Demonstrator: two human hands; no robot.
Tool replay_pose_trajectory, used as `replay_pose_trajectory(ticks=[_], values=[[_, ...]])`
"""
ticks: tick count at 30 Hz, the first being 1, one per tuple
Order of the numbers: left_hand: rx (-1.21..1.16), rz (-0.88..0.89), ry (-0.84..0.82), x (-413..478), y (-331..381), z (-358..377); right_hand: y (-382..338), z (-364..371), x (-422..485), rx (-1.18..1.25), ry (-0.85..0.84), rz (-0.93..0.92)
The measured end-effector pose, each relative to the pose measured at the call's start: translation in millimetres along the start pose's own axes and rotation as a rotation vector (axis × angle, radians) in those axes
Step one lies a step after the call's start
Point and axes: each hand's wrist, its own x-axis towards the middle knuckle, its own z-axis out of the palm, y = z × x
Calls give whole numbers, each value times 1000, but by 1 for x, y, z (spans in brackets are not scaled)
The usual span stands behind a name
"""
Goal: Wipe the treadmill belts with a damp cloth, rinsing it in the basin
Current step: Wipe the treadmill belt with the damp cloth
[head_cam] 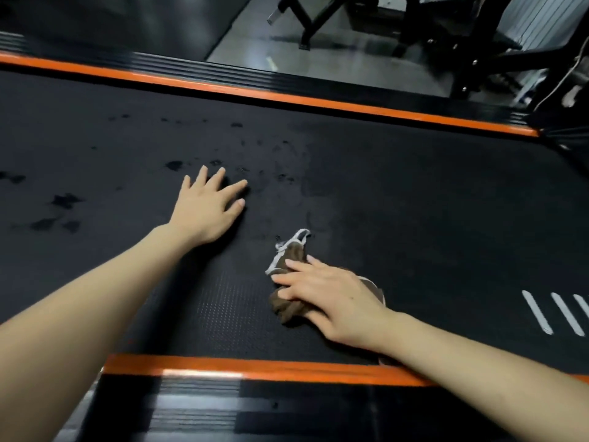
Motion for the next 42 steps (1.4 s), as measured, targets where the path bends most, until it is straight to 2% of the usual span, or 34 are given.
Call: replay_pose_trajectory(ticks=[2,4,7,9,11,15,18,20,24,26,28,32,35,37,40,42], values=[[4,16,4,15,-5,5,12,0,13,-90,39,46],[30,25,-1,32,-12,7,38,-4,32,-155,127,247],[45,15,-16,50,-22,10,85,-11,80,-126,174,671],[34,11,-3,54,-27,14,93,-9,96,-65,209,760],[37,18,20,51,-28,19,71,-9,87,-47,170,686],[41,28,48,50,-28,21,7,-12,40,-30,-38,320],[50,28,60,50,-29,22,27,-13,51,-71,-83,148],[56,27,58,50,-29,24,60,-8,82,-112,-66,185],[33,31,69,50,-30,25,127,-11,157,-111,164,654],[13,34,83,51,-31,24,134,-11,172,-96,233,757],[4,37,88,51,-32,24,111,-10,157,-75,232,707],[7,43,96,51,-32,26,39,-5,88,72,5,417],[11,39,109,50,-30,27,49,-8,82,4,-51,197],[16,34,109,50,-30,27,84,-7,109,-80,-1,328],[8,25,106,49,-30,27,142,-14,153,-140,170,717],[7,22,109,50,-30,25,143,-16,162,-92,248,811]])
